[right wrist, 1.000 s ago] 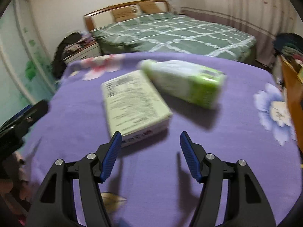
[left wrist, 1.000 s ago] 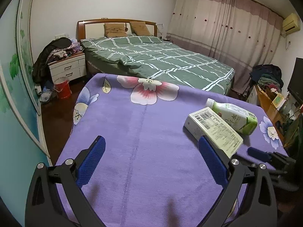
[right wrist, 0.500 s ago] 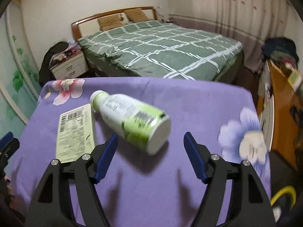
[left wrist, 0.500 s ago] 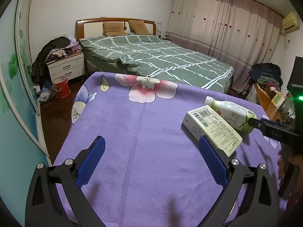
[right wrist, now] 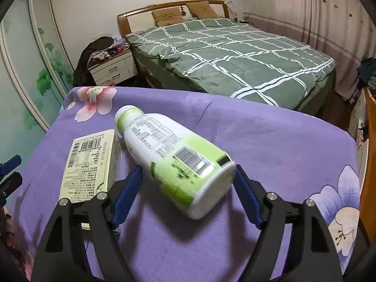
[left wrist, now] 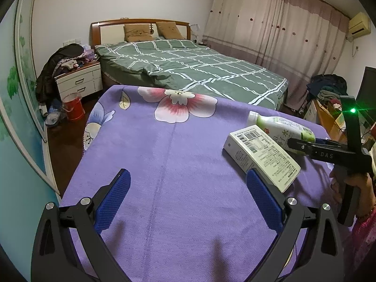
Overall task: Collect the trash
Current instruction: 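Reach the right tool to the white-and-green milk bottle and grasp it, then carry the milk bottle with the right tool and drop it into the bin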
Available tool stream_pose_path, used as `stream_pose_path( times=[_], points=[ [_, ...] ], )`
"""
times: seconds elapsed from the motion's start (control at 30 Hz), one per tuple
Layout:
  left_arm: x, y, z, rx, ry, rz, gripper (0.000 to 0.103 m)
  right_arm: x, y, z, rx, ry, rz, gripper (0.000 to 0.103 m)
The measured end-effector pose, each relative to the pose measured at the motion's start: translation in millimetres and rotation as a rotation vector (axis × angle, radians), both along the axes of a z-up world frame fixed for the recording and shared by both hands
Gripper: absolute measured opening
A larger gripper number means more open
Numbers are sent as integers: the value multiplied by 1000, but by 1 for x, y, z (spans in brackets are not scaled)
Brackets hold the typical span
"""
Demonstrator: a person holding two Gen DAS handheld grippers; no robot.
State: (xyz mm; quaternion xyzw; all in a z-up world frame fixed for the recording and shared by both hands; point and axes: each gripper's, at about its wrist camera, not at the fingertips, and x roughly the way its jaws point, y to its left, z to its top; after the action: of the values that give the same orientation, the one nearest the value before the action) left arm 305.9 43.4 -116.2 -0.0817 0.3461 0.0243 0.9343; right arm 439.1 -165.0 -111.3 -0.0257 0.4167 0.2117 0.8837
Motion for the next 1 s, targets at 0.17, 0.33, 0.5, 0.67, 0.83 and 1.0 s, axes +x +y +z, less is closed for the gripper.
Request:
stream_pose_path(
  times=[0.17, 0.33, 0.5, 0.67, 0.83, 1.0],
  points=[
    [3, -3, -2, -10, 9, -3, 97, -19, 8, 4, 14, -23, 78, 74],
    [3, -2, -3, -5, 12, -5, 97, -7, 9, -6, -3, -2, 55, 74],
    [4, -4, -4, -4, 18, -8, 97, -3, 14, -5, -5, -6, 67, 74],
    [4, -7, -5, 8, 17, -15, 97, 1, 24, -8, -17, 5, 70, 67],
    [2, -9, -5, 10, 20, -25, 97, -6, 20, -8, -31, 19, 38, 64],
    [-1, -13, -2, 23, 9, -35, 97, -28, 7, -4, -45, 19, -3, 58]
  ],
)
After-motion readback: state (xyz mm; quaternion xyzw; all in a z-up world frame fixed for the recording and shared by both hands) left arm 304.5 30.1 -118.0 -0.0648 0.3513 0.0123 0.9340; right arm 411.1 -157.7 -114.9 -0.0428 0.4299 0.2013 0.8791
